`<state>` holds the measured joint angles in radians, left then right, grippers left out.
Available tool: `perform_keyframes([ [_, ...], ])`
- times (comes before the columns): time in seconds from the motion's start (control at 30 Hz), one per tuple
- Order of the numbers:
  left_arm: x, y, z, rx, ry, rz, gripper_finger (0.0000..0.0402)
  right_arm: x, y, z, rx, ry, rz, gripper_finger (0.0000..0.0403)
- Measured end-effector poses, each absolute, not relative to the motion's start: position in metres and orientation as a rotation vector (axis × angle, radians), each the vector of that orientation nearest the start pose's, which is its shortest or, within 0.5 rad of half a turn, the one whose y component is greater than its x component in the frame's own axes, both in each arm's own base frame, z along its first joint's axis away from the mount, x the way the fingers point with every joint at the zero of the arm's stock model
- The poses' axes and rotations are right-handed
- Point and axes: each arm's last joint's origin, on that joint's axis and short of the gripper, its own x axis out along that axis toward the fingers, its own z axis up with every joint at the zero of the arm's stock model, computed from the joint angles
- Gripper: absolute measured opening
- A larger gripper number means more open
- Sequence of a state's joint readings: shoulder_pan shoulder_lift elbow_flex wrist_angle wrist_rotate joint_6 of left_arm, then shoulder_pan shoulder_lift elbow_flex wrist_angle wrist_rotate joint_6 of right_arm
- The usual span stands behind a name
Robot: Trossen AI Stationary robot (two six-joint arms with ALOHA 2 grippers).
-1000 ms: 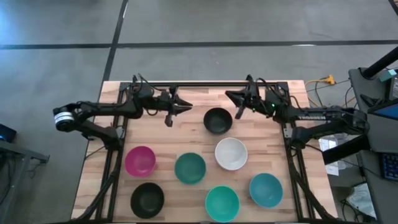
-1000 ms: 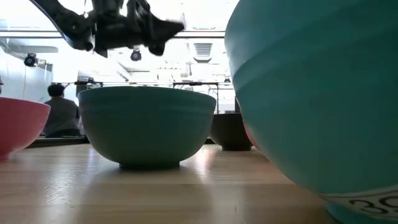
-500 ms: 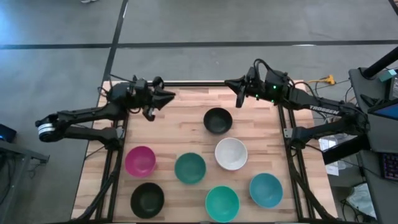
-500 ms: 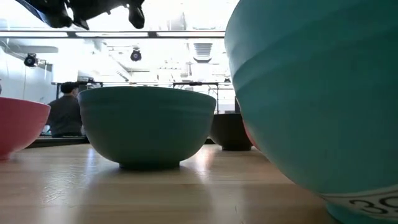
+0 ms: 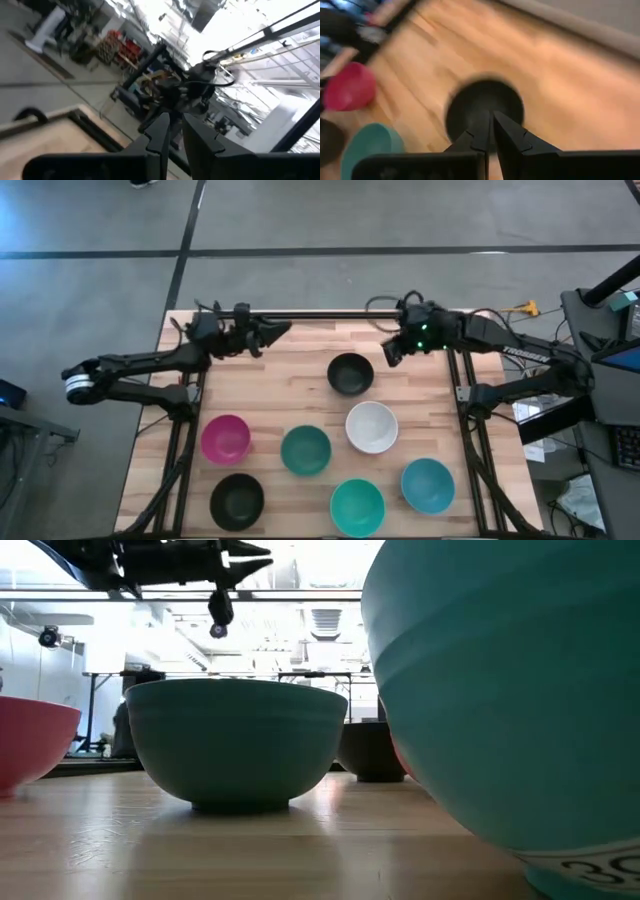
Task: Nest bowls inside each other
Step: Stack the top black bowl on top of the white bowl
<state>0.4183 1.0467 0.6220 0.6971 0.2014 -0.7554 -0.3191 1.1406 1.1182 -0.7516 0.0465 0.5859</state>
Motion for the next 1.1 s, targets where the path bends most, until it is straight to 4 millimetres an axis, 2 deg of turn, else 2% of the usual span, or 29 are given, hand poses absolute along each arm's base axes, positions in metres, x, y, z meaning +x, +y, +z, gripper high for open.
perform_keyframes([
  [0.1,0.217,0.089,0.305,-0.699,-0.286,0.088,0.0038,0.212,-0.071,0.305,0.837,0.685,-0.653,0.0018],
  [0.23,0.220,0.090,0.302,-0.703,-0.270,0.088,0.0038,0.213,-0.067,0.281,0.978,0.717,-0.596,0.0042],
  [0.37,0.219,0.090,0.304,-0.698,-0.277,0.076,0.0038,0.216,-0.067,0.274,1.000,0.701,-0.547,0.0090],
  [0.47,0.217,0.087,0.307,-0.688,-0.270,0.030,0.0038,0.217,-0.068,0.273,1.045,0.684,-0.593,0.0121],
  [0.63,0.215,0.083,0.309,-0.671,-0.229,-0.081,0.0038,0.225,-0.076,0.262,1.159,0.719,-0.703,0.0138],
  [0.83,0.212,0.079,0.311,-0.653,-0.189,-0.188,0.0038,0.258,-0.087,0.254,1.104,0.822,-0.716,0.0126],
  [1.1,0.208,0.074,0.314,-0.629,-0.153,-0.297,0.0038,0.287,-0.101,0.251,0.881,1.128,-0.867,0.0099],
])
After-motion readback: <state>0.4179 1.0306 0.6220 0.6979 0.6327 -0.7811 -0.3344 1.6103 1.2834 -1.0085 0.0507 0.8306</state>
